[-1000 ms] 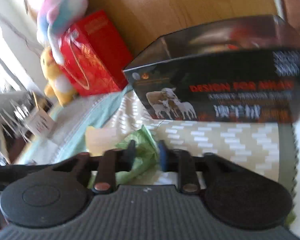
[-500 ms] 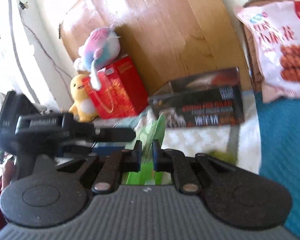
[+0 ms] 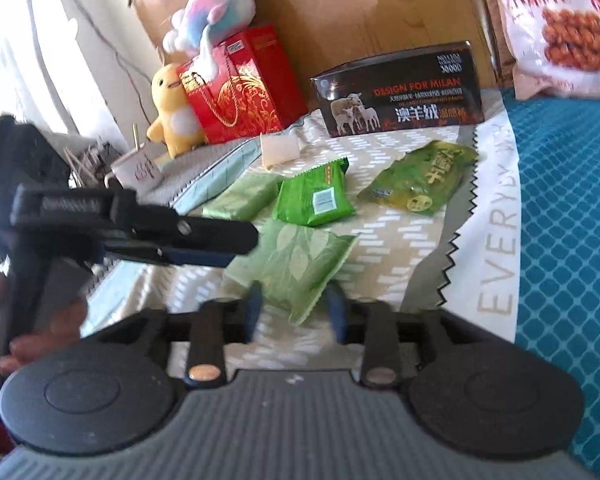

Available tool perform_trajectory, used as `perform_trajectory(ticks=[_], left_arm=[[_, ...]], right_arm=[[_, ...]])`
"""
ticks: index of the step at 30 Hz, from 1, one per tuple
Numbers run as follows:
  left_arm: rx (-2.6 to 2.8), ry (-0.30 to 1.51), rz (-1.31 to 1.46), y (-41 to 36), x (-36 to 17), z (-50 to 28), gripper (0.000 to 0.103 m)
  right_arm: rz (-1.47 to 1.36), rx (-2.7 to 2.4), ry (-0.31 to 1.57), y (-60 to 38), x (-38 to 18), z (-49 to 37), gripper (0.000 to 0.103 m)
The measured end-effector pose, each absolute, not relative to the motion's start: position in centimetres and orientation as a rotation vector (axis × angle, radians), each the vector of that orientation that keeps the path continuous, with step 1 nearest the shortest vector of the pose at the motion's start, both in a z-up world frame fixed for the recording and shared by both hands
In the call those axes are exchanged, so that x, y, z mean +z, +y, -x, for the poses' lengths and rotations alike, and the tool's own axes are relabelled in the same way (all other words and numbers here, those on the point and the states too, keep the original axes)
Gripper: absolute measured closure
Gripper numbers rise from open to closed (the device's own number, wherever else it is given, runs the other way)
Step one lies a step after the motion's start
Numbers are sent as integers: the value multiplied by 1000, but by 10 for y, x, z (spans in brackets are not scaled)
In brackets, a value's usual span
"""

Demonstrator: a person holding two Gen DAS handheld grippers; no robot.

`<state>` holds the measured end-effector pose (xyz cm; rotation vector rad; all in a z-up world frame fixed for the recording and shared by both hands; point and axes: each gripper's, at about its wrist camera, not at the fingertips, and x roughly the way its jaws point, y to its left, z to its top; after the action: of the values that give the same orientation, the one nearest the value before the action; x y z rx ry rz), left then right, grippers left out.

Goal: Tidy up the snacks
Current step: 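Lift the leaf-print bag into the black tin and open the right gripper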

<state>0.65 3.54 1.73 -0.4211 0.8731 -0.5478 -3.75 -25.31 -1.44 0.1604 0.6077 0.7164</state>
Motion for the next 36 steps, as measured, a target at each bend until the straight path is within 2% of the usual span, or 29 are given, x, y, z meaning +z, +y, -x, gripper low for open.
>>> perform_trajectory(ticks=[3,5,8,9,10,11,13,19,26,34,36], left_arm=[[-537,879,426,38,16,-9,33],[-549,886,423,35,14,-12,33],[-581,902,391,22,10,-17,43],[-588,894,376,17,10,-17,46],[-606,905,367,13,10,-18,57],[-623,926,370,10,9,-19,57],[-625,911,360,8,16,-19,57],[-669,771,332,6,63,-44,57],[-625,655,309,-14,103,-138,55],[-534,702,302,-37,85,-241,54],[-496,720,314,-38,74,-255,48]], right_arm=[[-67,704,579,-249,-16,45,42],[0,693,559,-243,-17,48,42],[76,675,533,-237,-19,50,43],[97,677,527,-235,-19,49,45],[118,679,520,-233,-20,48,62],[141,673,515,-230,-19,48,73],[166,644,500,-229,-15,45,75],[148,619,360,-239,18,27,75],[132,556,256,-237,58,-63,75],[102,507,318,-229,55,-168,74],[90,489,325,-228,48,-179,70]])
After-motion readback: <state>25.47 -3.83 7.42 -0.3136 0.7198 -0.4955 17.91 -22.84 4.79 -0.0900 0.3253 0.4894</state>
